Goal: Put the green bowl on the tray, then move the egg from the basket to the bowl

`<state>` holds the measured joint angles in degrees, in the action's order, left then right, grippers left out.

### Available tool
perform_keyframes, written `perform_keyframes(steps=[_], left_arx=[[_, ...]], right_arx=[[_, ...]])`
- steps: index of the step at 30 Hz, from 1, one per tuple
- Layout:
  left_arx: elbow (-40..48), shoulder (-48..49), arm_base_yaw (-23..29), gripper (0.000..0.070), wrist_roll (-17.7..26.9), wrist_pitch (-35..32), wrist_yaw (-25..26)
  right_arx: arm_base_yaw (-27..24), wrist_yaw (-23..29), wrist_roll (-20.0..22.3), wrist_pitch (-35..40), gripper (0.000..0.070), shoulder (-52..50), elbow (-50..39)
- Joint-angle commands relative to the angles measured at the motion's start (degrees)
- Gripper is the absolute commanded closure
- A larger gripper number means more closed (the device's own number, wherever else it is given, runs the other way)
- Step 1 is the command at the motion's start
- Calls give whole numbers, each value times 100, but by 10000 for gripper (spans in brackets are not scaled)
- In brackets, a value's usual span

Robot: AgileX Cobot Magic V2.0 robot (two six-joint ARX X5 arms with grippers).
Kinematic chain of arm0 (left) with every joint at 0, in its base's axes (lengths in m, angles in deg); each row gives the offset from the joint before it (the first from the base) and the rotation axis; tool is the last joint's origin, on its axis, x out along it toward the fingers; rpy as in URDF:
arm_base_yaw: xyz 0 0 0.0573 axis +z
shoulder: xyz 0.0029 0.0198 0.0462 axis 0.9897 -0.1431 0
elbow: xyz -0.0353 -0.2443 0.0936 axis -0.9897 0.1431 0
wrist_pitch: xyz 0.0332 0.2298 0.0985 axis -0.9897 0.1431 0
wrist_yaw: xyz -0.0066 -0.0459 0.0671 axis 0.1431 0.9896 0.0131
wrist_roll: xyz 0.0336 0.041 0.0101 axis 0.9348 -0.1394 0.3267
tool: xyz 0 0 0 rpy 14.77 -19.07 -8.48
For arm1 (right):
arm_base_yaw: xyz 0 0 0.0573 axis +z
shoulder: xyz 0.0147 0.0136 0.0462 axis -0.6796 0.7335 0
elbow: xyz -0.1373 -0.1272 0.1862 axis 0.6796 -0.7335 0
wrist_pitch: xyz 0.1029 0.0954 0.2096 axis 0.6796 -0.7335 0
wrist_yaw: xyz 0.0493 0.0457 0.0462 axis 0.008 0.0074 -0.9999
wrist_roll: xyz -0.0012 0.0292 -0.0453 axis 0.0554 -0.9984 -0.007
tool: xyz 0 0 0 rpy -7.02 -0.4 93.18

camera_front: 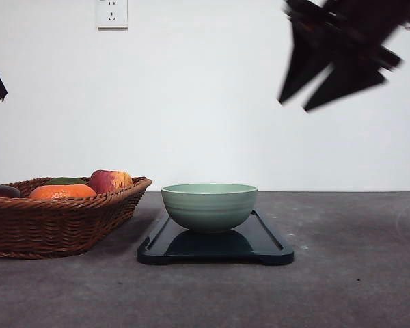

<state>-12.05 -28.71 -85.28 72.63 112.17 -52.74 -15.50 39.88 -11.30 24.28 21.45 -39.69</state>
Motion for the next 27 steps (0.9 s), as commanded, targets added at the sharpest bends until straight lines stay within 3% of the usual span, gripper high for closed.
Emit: perform_keyframes(steps=[1,8,14,21,27], left_arx=[[-114,-28,-7,310,83,-41,31],[-122,-28,-33,309,27,-8,31],[-446,-269,-44,309,-116,305,25],[-1496,-1360,-211,309,-79,984,-205],[-2647,-2655,-515,309,348,1698,-712]], right_arx=[[26,2,-23,115,423,-273,-256],[26,28,-136,68,423,-1548,-1238],[26,192,-184,-15,423,-2064,-1370],[26,197,-184,234,423,-2071,-1370],[26,196,-193,224,423,-2071,-1370]])
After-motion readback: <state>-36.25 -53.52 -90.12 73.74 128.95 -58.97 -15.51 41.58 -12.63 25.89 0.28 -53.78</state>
